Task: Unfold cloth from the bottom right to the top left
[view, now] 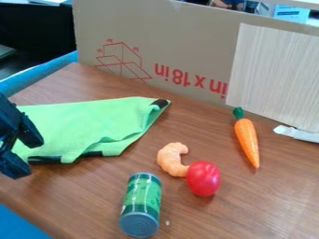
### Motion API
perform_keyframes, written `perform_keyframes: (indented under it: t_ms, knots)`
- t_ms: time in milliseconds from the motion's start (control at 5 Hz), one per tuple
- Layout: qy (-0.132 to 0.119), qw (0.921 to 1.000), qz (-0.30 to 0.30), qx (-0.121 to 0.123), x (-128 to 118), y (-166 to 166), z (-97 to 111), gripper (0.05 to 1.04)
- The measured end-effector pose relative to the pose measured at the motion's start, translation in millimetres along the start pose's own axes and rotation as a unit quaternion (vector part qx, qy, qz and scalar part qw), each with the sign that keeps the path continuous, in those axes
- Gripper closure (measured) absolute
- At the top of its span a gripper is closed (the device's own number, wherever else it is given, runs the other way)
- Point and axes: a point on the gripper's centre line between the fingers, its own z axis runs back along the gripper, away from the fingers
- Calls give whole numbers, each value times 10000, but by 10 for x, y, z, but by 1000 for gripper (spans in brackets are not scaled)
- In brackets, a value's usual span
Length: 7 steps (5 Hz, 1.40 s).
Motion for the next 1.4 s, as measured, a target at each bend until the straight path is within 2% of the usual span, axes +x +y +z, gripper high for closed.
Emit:
perform_keyframes:
  t_ms: [400, 1400]
  knots:
    - [-255, 9995, -144, 74, -18, -19, -56, 83]
    - [-266, 9996, 72, 87, 31, 17, -200, 83]
